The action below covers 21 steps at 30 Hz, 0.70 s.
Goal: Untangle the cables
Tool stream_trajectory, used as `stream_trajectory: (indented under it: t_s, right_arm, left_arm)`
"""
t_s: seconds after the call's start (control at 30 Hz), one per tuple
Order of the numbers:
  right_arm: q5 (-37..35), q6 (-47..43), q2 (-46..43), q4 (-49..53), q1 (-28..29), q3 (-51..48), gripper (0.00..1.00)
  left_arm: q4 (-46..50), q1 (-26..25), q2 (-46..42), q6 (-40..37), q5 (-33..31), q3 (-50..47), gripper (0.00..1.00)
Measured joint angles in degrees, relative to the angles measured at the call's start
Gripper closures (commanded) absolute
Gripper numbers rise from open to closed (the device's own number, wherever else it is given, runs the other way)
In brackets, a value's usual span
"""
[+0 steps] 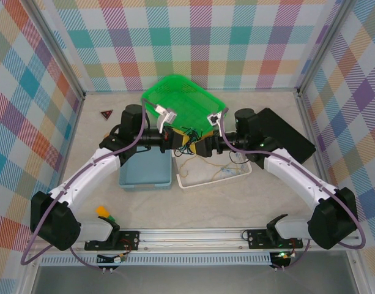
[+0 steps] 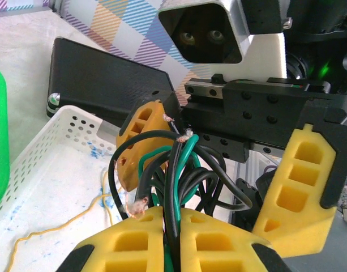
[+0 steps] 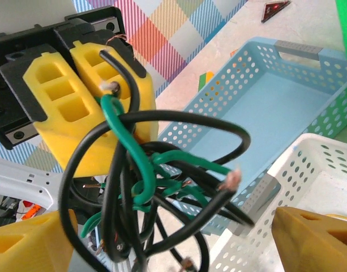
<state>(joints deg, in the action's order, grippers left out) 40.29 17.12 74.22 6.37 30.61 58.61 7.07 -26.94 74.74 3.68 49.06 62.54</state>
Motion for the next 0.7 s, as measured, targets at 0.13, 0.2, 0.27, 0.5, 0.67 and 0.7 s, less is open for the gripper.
stream_trajectory:
  t_s: [0.13,0.2,0.27,0.5,0.67,0.7]
  right_arm:
    - [1.2,0.1,0.0,-2.0,0.0,-0.1,0.27]
    - [2.5,0.3,0.1,-4.1,0.1,-0.5,0.47]
    - [3.8,0.8,0.2,-6.2,0.2,-1.1,0.70]
    - [5.6,1.1,0.2,-8.0,-0.3,-2.1,1.00]
    - [3.7,0.4,-2.4,-7.7,-0.2,-2.8,1.00]
    - [3.5,0.4,-3.1,-7.7,-0.2,-3.2,1.00]
  left_arm:
    - [0.0,-0.1,0.0,0.2,0.8,0.2,1.00]
    - [-0.2,-0.2,0.0,0.4,1.2,0.2,1.00]
    - [-0.2,-0.3,0.0,0.8,1.8,0.3,1.00]
    - [0.3,-0.2,-0.1,0.7,1.0,0.5,0.73]
    - [0.8,0.3,-1.2,1.2,0.4,1.2,0.50]
    - [0.9,0.5,-1.7,1.4,0.4,1.3,0.48]
